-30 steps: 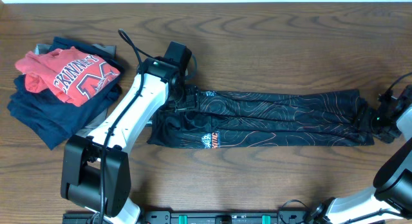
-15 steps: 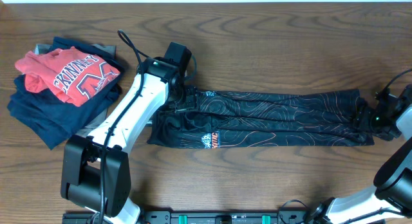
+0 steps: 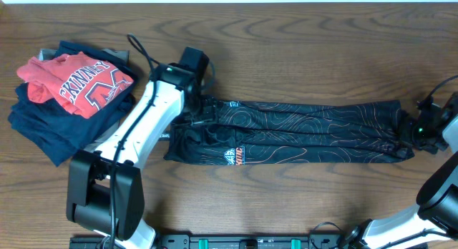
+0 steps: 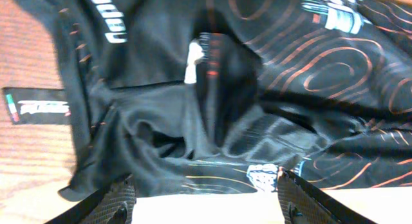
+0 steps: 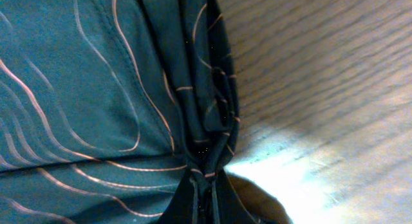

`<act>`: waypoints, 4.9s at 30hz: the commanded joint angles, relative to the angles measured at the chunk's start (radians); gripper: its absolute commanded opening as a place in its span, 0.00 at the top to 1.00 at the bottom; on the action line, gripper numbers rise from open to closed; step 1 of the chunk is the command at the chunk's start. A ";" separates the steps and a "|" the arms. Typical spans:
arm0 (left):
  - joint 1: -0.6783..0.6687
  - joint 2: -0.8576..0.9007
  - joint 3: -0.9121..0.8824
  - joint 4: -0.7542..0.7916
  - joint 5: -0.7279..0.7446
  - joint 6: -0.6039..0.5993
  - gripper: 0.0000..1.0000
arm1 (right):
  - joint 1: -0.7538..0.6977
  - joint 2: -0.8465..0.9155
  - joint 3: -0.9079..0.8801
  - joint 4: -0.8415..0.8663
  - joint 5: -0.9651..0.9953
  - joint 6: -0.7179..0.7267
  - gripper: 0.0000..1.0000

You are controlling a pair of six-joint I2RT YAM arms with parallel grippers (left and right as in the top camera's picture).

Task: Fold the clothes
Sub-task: 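Grasp the strip's right end and fold it left with the right gripper, then release the right gripper and withdraw it to the right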

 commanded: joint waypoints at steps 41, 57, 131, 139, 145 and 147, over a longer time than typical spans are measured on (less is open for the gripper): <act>0.064 0.000 0.002 -0.016 -0.012 -0.005 0.28 | 0.978 -0.053 0.187 -0.352 0.010 0.425 0.98; 0.064 0.000 0.002 -0.024 -0.012 -0.005 0.28 | 1.035 -0.053 0.187 -0.341 -0.112 0.378 0.53; 0.151 0.331 0.002 0.024 -0.036 0.306 0.02 | 0.999 -0.270 0.065 -0.335 0.108 0.409 0.46; 0.147 0.371 0.002 -0.001 0.089 0.306 0.32 | 0.999 -0.270 0.065 -0.334 0.118 0.408 0.47; 0.160 0.370 0.013 -0.014 0.093 0.306 0.94 | 0.980 -0.270 0.065 -0.335 0.141 0.410 0.48; 0.183 0.367 0.040 -0.038 0.093 0.306 0.94 | 0.956 -0.270 0.065 -0.342 0.167 0.432 0.48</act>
